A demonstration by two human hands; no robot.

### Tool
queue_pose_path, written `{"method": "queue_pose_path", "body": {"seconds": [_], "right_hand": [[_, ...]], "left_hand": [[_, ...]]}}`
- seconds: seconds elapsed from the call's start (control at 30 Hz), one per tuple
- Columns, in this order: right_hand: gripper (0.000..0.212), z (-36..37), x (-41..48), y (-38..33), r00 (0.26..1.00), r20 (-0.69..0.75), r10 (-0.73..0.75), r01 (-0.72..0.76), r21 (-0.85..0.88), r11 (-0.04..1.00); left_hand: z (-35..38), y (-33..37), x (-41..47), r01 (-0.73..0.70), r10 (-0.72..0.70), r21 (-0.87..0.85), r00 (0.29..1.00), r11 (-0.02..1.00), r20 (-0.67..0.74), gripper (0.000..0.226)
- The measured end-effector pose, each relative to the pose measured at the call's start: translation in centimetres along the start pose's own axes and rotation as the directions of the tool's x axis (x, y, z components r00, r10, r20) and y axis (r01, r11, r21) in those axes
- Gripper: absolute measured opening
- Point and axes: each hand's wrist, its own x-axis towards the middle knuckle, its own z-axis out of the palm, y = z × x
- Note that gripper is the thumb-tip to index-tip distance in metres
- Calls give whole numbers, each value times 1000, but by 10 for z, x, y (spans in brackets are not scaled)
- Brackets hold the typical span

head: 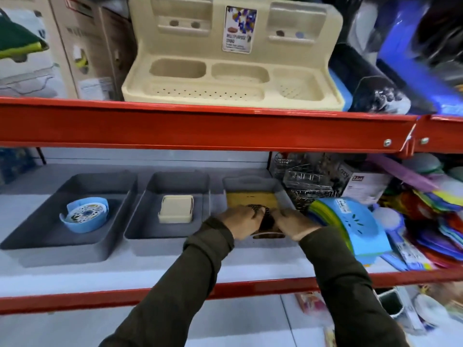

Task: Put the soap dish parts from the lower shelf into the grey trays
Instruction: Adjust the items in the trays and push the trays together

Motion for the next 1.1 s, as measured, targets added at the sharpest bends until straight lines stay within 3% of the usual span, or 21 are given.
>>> {"method": "queue_pose_path", "body": {"seconds": [0.13, 0.37, 0.53, 0.8, 0.93, 1.1], "right_hand": [[49, 2, 2, 3, 999, -28, -39, 37, -66, 997], [43, -4, -1, 9, 995, 20, -95, 96, -3, 995], [35, -1, 3, 18, 988, -21, -151, 150, -39, 988], [24, 0, 3, 23, 994, -17, -108, 109, 22, 994], [31, -1, 1, 22, 980, -32, -199, 197, -66, 978], [37, -2, -5, 17, 984, -48, -170, 162, -139, 977]], "left_hand": [[8, 1, 8, 29, -30, 66, 1000, 997, 1, 44], [13, -5, 12, 54, -53, 7, 994, 999, -101, 57], [15, -3, 5, 52, -55, -30, 990, 998, -128, 59], [22, -2, -2, 18, -21, -16, 981, 1000, -194, 61], [20, -1, -3, 37, -45, -42, 979, 998, -199, 60], [20, 1, -4, 50, -56, -41, 981, 998, -183, 60]]}}
